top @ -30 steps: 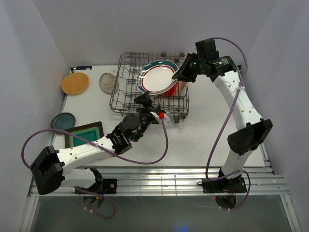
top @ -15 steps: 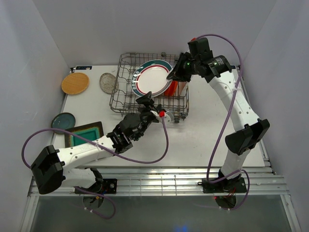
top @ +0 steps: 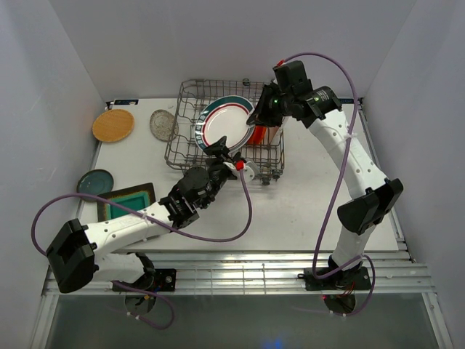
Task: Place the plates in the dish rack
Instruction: Insert the plate into the dish rack.
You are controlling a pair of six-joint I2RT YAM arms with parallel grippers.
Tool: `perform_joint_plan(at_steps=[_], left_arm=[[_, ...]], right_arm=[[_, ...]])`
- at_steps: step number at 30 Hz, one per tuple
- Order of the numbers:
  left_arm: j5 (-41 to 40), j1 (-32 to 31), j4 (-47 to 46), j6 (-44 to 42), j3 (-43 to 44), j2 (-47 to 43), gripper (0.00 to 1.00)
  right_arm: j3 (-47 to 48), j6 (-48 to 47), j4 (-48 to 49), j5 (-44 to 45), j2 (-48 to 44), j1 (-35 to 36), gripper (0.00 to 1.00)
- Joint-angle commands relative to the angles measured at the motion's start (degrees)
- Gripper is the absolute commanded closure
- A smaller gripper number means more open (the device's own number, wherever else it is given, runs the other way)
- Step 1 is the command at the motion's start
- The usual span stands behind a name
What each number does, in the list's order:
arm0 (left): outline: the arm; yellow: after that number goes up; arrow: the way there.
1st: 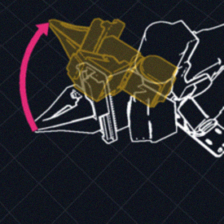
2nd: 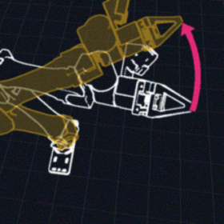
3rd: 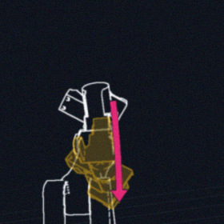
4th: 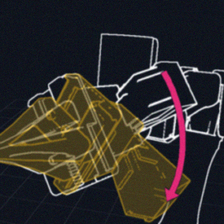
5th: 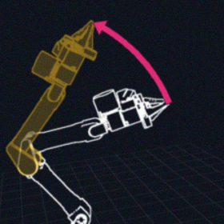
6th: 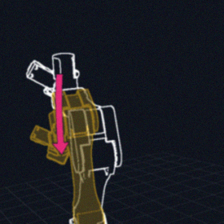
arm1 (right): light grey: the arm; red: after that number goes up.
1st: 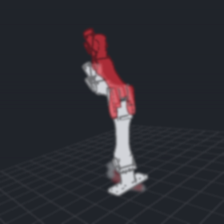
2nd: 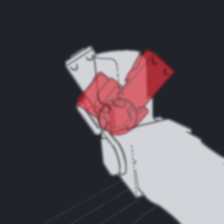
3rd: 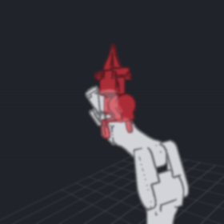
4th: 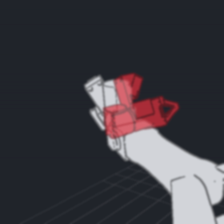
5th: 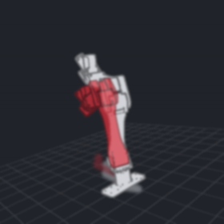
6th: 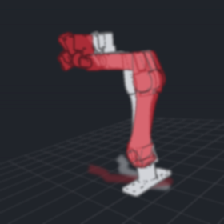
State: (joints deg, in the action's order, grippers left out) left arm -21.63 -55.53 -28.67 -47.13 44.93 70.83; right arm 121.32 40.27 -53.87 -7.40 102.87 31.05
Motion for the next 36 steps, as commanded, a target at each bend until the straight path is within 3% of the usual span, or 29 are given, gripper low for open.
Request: perform_joint_plan(at_steps=[1,8,16,27,34,36], left_arm=[[0.09,0.51,0.36,1.52,1.83,-0.69,0.28],[0.62,0.68,1.24,2.40,1.57,-0.87,0.57],[1.67,0.60,2.65,3.63,1.74,-1.04,0.68],[3.61,0.68,5.20,4.33,1.83,-0.69,0.98],[2.47,0.60,5.37,5.91,2.27,-0.78,1.00],[2.29,0.60,5.29,6.87,2.45,-1.48,1.00]], right_arm=[[-1.08,-0.89,2.97,0.10,-2.76,1.12,0.92],[-2.05,-1.07,2.89,1.51,-4.78,1.56,0.92],[-2.14,-1.16,2.71,1.42,-4.96,1.56,0.92],[-2.14,-0.90,2.71,0.19,-4.96,1.56,0.92],[-2.14,-0.81,3.15,-0.69,-5.05,1.56,0.92],[-2.22,-0.89,3.59,-0.77,-5.13,1.56,0.84]])
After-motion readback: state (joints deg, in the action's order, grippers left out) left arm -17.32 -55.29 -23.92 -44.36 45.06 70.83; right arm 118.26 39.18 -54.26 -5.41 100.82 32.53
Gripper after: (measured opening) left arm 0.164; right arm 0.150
